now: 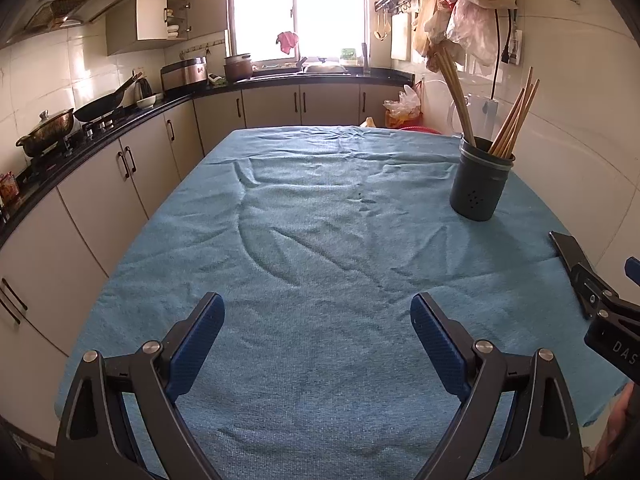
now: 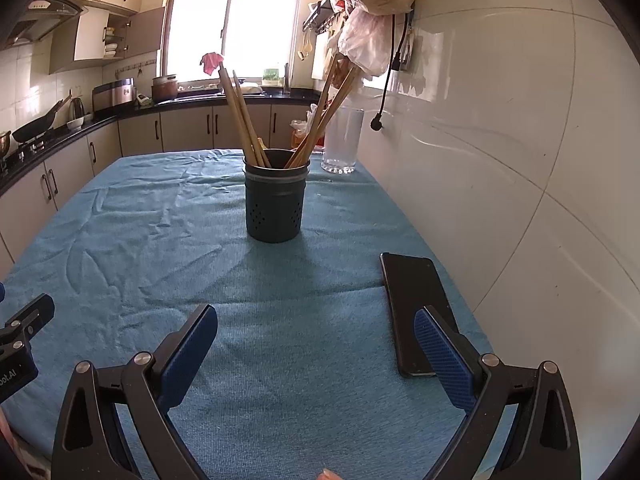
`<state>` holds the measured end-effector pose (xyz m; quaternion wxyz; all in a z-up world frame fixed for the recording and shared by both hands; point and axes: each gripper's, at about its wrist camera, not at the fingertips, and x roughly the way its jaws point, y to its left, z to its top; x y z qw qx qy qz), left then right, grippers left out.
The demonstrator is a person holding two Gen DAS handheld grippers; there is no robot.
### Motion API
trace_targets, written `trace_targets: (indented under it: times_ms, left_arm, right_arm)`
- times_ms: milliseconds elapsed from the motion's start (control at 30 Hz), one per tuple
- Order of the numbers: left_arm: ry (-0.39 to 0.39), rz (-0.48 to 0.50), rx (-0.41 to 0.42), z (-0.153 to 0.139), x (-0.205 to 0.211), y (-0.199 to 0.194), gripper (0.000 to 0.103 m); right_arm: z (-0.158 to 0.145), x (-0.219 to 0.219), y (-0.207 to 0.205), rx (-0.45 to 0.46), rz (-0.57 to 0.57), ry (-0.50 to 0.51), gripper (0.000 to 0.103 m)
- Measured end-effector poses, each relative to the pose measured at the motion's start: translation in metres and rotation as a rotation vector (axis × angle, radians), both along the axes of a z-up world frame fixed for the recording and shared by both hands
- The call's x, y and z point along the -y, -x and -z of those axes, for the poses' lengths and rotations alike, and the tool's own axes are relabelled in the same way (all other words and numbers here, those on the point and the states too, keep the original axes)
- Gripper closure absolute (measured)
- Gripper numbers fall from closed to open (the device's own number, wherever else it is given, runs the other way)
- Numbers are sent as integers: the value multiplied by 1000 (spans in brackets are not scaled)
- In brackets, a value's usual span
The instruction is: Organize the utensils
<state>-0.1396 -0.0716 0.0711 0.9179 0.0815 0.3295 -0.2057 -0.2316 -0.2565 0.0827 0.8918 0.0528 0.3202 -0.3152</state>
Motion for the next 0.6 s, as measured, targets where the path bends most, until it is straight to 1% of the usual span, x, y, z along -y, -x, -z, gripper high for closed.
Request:
trace_targets:
  times_ms: [300,600]
  left_arm:
    - [-2,-5,-13,6,-1,-4,10]
    - [-2,-7,-14,5,-2,-6,10]
  right_arm:
    - [6,1,-6,-25,-7,-5,2]
    - [9,1,-10,-37,-11,-8,2]
